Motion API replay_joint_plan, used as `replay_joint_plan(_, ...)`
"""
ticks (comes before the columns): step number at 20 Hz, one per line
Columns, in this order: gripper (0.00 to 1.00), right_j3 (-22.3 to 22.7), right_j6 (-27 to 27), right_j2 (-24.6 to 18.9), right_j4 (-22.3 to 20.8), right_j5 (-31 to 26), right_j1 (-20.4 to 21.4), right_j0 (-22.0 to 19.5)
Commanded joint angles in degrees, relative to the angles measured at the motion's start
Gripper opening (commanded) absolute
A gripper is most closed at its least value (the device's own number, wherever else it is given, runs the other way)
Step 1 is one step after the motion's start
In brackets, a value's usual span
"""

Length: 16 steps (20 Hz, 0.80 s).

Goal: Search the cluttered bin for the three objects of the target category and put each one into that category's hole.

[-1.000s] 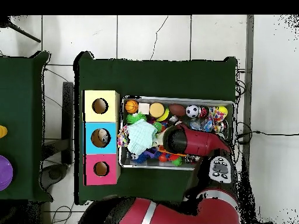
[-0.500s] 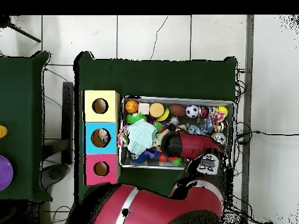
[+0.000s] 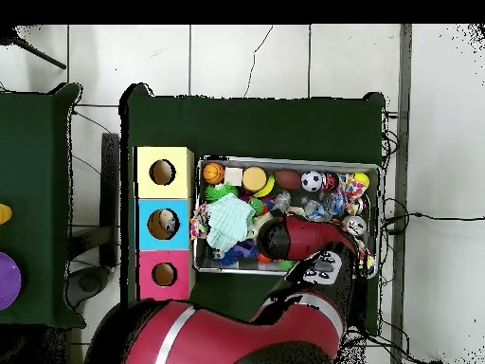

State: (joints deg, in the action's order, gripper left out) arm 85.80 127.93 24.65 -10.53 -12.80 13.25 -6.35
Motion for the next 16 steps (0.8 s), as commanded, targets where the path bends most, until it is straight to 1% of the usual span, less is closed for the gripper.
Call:
replay_joint_plan(1,1.00,-1.75,6.11,-1.84,1.81,-3.42,-2.78,-0.76)
replay_joint_plan(3,1.00,-1.84,5.40,-2.39,1.65,-3.77,-2.26,-1.15)
replay_joint_plan(6,1.00,-1.94,4.37,-4.37,1.27,-2.42,-2.32,-2.61)
replay_joint_plan(8,1.00,-1.80,3.36,-6.98,0.78,-0.22,-2.11,-4.43)
replay_joint_plan(9,1.00,-1.67,2.15,-9.27,0.17,1.10,-1.73,-6.07)
replay_joint_plan(13,1.00,-1.11,0.47,-13.82,-0.87,3.01,-0.57,-9.39)
replay_joint_plan(16,1.00,-2.19,1.61,-12.59,-1.22,4.06,-0.49,-8.44)
